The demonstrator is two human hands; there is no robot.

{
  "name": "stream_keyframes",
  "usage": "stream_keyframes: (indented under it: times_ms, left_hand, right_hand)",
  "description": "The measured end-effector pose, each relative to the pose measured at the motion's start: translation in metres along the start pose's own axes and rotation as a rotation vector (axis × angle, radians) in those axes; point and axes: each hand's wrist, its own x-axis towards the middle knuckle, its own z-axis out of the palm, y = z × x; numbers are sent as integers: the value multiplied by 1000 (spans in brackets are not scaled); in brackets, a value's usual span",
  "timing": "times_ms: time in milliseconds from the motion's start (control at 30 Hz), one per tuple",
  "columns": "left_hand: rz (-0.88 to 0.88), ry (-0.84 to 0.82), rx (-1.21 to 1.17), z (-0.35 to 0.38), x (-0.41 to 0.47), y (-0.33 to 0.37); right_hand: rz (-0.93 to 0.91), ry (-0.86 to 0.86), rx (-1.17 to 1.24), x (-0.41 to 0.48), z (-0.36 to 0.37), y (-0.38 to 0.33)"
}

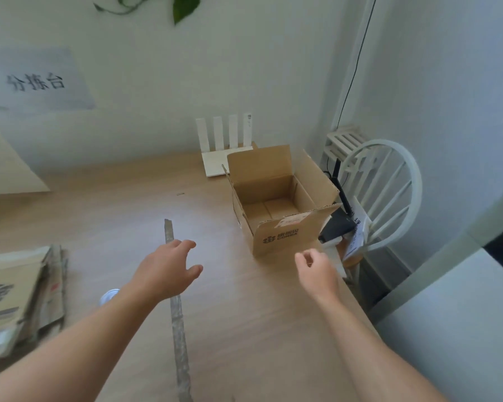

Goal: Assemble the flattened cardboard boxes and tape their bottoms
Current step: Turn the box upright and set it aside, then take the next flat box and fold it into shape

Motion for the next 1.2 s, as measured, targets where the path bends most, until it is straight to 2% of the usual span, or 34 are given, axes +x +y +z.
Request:
stream_keyframes:
  times_ms: [133,267,467,733,967,1200]
  left_hand:
    - [-4,66,43,-22,-51,-24]
    - [-25,120,55,-45,-113,-57]
    - [-88,197,55,-65,-237,-139]
    - [-177,280,77,-78,-366,-239]
    - [-292,269,138,-93,-416,-320]
    - [-382,197,169,-85,-411,-378]
  right_hand:
    - [-145,-141,-163,-51,12,-45]
    - [-309,-213,-347,-113,25,-104]
    - [-528,-233,-513,-234,63,-184]
    - [-730,-260,-681,-359,133,-242]
    - [-894,-289,-738,-415,194,-299]
    - [-958,-394,-789,-407,254,-328]
